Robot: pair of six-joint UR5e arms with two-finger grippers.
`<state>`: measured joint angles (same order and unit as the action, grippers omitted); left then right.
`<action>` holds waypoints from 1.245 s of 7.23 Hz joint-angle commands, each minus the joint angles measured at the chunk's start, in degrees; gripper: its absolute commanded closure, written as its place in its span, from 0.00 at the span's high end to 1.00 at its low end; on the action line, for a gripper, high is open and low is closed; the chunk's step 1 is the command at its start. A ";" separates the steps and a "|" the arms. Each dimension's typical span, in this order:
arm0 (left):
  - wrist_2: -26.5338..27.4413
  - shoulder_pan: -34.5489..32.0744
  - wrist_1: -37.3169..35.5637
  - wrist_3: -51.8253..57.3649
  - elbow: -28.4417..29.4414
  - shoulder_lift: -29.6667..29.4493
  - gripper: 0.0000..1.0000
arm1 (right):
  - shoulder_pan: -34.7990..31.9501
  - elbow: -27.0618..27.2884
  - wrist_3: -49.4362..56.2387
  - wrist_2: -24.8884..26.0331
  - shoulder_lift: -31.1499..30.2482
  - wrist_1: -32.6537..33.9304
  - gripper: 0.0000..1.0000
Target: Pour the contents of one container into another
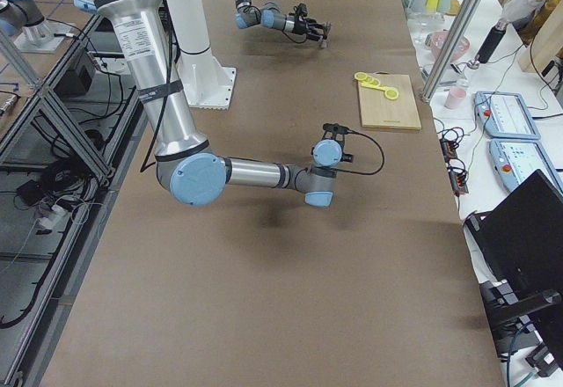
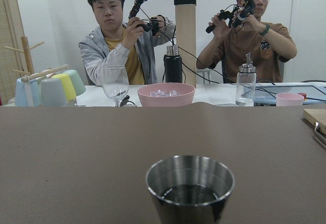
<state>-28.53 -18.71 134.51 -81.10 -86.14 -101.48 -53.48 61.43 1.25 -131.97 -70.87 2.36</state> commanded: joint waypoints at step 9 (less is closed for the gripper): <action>0.49 -0.10 -0.39 -3.01 3.43 -2.76 0.26 | 0.31 -8.33 -1.69 0.13 3.45 -10.62 0.95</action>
<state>-28.04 -18.84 134.12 -83.29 -82.70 -104.27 -53.18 54.23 -0.19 -131.84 -68.33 -7.78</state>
